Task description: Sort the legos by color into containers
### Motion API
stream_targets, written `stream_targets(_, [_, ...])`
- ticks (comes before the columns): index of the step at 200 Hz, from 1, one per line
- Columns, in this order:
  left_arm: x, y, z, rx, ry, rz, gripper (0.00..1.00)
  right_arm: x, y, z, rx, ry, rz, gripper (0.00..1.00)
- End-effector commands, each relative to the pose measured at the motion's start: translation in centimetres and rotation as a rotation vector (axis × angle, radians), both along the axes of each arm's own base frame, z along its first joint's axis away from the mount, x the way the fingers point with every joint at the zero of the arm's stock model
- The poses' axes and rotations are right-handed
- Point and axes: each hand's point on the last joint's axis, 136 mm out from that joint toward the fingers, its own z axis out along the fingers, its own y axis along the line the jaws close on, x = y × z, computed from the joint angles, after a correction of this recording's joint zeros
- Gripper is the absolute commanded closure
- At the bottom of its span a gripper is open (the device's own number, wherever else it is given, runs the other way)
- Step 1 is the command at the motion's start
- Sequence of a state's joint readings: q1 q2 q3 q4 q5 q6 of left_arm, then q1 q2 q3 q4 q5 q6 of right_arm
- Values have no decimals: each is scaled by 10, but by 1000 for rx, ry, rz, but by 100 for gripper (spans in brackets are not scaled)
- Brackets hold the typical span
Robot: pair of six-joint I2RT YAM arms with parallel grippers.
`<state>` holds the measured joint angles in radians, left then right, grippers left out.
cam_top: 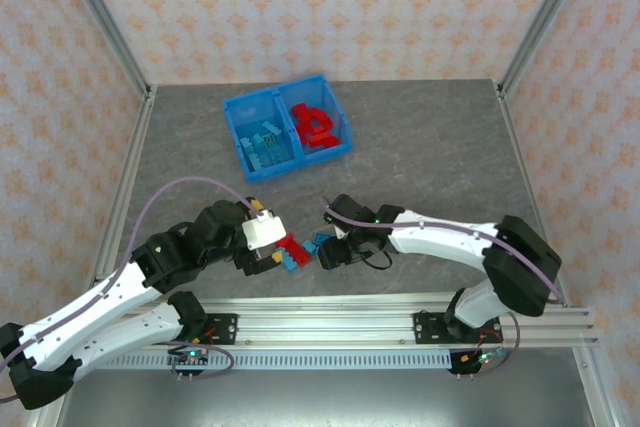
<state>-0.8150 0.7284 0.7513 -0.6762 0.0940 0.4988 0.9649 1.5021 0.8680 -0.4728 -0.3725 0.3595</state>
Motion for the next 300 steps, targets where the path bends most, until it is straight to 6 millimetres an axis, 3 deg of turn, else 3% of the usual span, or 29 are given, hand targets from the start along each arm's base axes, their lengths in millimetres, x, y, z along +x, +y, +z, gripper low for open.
stream_targets(1, [-7,1,5,-1,20,-25,1,3,17,-6,5,1,32,42])
stream_targets(18, [-7,1,5,-2,25,-27,1,1,14,-21,-51,18,54,45])
stream_targets(37, [-9,0,4,-4,34,-36,1,1,12,-33,-79,25,44,56])
stream_targets(68, [-10,-2,5,-6,51,-47,1,9,10,-27,-90,-13,18,73])
stream_targets(113, [-27,-12,12,-72,82,-149,1,29,23,30,8,-138,-13,78])
stream_targets(142, [-19,-7,24,-106,24,-90,0,57,41,81,89,-279,-29,79])
stream_targets(175, [-6,7,66,-302,-105,52,0,100,89,131,243,-382,-18,79])
stream_targets(201, [7,42,95,-437,-233,257,0,142,128,149,274,-472,-8,80])
stream_targets(224, [17,70,103,-447,-284,422,0,188,148,144,271,-505,-85,80])
stream_targets(238, [22,82,106,-433,-291,496,0,215,155,132,211,-547,-126,80])
stream_targets(300, [27,68,97,-418,-225,444,0,287,183,78,105,-568,-165,79])
